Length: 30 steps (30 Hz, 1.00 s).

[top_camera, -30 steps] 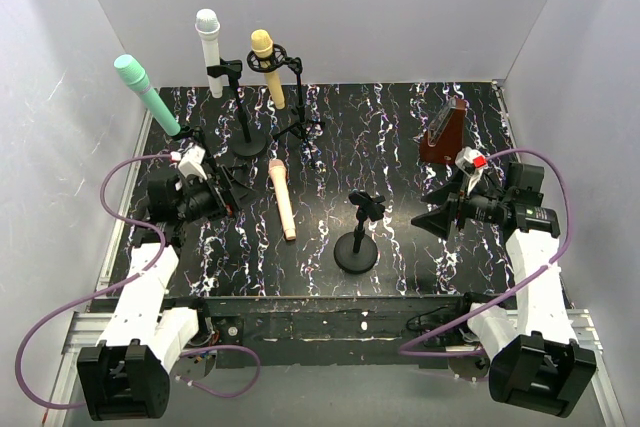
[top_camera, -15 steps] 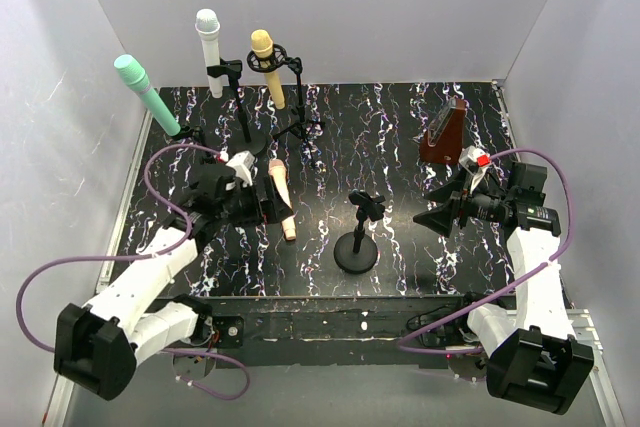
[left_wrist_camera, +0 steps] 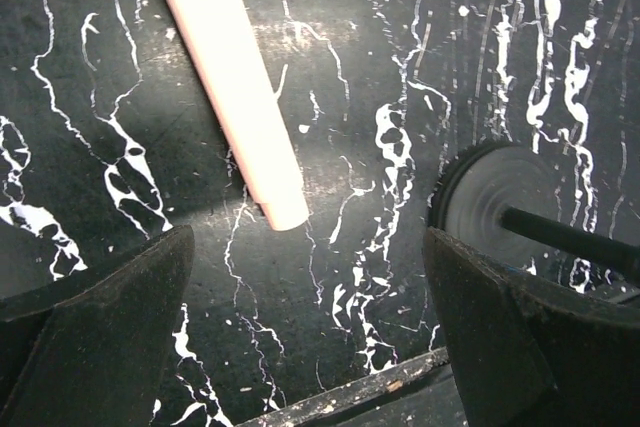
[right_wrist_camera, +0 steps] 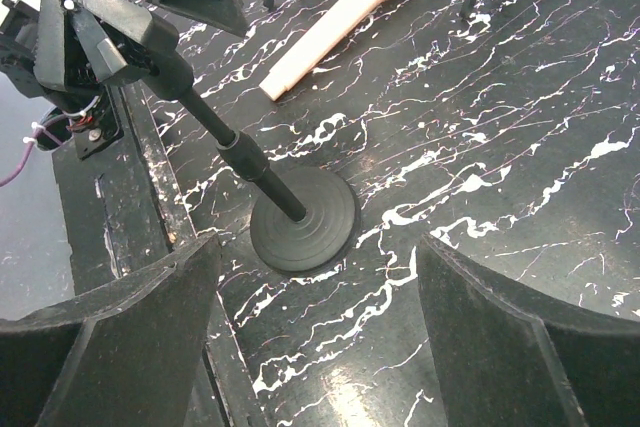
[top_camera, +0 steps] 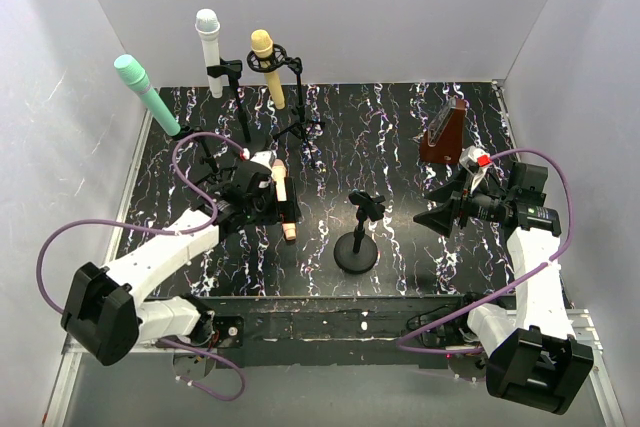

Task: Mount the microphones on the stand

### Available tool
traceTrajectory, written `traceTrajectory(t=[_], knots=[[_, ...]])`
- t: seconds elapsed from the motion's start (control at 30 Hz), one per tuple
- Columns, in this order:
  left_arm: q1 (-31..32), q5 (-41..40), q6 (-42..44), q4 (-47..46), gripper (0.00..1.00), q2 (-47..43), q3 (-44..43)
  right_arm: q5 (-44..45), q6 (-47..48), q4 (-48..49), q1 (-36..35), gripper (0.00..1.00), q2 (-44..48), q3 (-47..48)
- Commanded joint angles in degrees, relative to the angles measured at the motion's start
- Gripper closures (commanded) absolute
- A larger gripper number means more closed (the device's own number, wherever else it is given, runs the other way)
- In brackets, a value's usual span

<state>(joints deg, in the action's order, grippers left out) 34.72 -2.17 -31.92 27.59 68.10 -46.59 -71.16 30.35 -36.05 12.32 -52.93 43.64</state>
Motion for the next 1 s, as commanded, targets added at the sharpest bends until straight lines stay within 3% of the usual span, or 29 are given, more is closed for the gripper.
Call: traceTrajectory(t=[0.0,0.2,0.6,0.87,0.97], knots=[[0.3,-4.6,-1.6,-0.1,0.02,1.1,-1.5,-1.5,1.1,0.0,0.3,0.15,-0.1,0.0],[0.2,-6.5,-1.8,-2.7,0.02,5.5,-2.5,-1.4,1.3,-0.4,0.3,0.15,-0.5,0.2],[-2.7,-9.1,-0.3,-3.3,0.02,25.9,-15.1,-0.9,1.7,-0.4,0.3,0.15,-0.2,0.0],[-7.5,-8.2,2.6,-1.9,0.08,32.6,-20.9,-0.7,1.8,-0.4,0.3,0.15,-0.2,0.0],[-7.6,-5.8,2.8,-1.6,0.17,33.8,-21.4,-0.6,1.9,-0.6,0.4,0.15,-0.2,0.0]])
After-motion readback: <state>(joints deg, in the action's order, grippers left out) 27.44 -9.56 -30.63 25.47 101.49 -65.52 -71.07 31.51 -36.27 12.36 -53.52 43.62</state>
